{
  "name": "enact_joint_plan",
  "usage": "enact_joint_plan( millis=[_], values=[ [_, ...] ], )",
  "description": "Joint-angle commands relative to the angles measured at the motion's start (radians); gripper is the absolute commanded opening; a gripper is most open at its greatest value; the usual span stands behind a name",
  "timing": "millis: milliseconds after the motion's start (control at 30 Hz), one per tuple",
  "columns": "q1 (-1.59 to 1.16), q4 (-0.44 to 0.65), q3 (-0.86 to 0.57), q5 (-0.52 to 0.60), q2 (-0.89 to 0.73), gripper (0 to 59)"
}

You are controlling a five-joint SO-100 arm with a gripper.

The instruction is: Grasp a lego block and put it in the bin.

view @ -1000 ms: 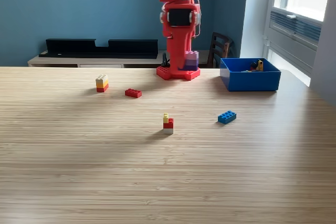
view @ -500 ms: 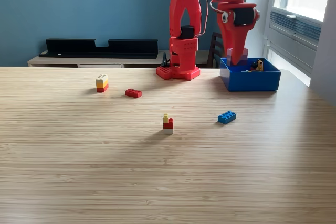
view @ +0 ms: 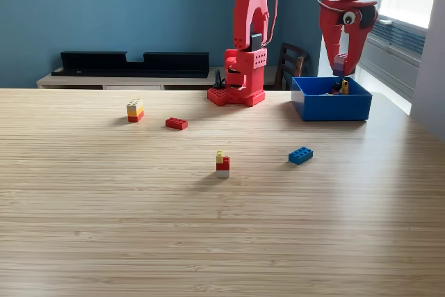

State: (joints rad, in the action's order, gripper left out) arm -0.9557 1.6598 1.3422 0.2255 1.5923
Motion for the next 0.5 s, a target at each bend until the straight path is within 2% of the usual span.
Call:
enact_joint_plan(
  millis=[33,300,500],
  values=[
    [-0.149,0.034,-0.071,-0.002,0.089,0.0],
    [-0.362,0.058,-0.031,0.003,0.089,0.0],
    [-0.408,0.075,0.029,-0.064,0.092,1.4]
  ],
)
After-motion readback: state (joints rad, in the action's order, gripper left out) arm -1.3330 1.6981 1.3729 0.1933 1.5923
